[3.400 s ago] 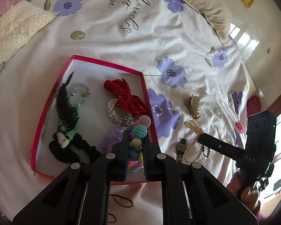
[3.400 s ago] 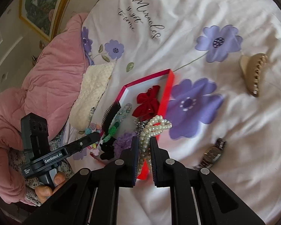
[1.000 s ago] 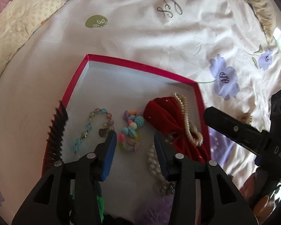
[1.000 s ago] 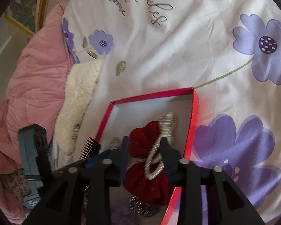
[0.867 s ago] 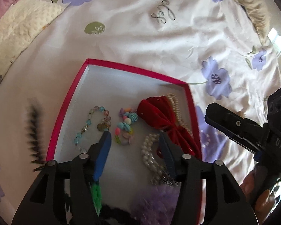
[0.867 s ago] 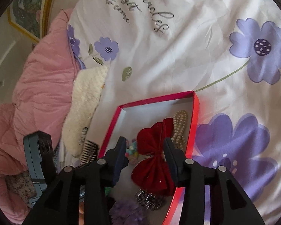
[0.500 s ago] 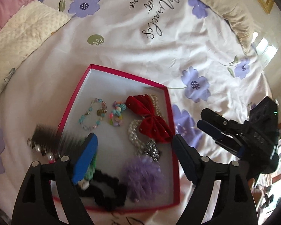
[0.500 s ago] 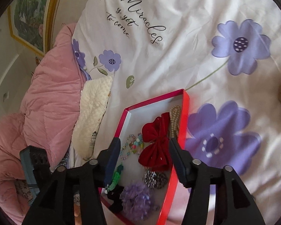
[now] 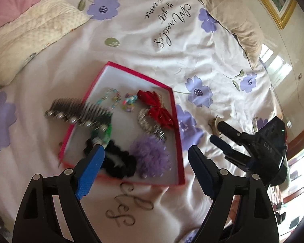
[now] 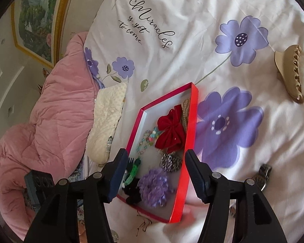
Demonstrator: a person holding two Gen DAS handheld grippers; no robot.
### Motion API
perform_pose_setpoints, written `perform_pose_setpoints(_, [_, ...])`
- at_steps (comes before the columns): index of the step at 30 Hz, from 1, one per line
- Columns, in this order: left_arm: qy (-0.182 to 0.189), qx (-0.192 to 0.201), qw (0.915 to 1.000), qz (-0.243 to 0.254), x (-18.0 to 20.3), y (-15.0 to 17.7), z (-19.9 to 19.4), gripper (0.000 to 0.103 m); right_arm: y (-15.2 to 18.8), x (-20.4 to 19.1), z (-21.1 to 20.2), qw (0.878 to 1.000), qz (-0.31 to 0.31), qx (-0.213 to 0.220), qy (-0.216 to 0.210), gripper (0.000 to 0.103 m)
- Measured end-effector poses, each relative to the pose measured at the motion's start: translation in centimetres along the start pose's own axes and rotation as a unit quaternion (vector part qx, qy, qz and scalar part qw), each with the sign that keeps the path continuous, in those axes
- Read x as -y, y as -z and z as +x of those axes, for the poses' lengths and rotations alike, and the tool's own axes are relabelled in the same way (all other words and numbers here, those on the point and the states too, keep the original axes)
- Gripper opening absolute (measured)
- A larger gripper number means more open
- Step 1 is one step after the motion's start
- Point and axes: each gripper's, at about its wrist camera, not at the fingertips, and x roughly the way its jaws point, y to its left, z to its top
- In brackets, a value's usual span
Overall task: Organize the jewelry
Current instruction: 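Grasp the black comb lying over the box rim with left tool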
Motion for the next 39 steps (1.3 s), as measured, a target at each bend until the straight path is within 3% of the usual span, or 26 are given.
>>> perform_pose_setpoints(15, [-0.031,0.007,0.9984,-0.046,-4.8,1.2,-1.7,0.085,2.5,-1.1,0.6,0.999,-0.019,-0.029,0.002,0.062])
perform_pose_setpoints(24, [-0.004,0.002,0.9956,-0.094,-7.7,-0.2,0.2,0.085,3.0,-1.6,0.3,0.999,-0.029,-0.029,0.008,0.062])
perform_pose_setpoints(29, [0.019,-0.002,0.9897,-0.142,-10.1,-2.0,2.1,0.085,3.1,-1.8,0.3,0.999,-0.033,-0.03,0.011,0.062])
perform_pose_setpoints(39, [0.026,-0.004,0.983,-0.182,-12.1,-3.9,5.2,0.085,3.5,-2.3,1.1,0.998,-0.042,-0.036,0.017,0.062])
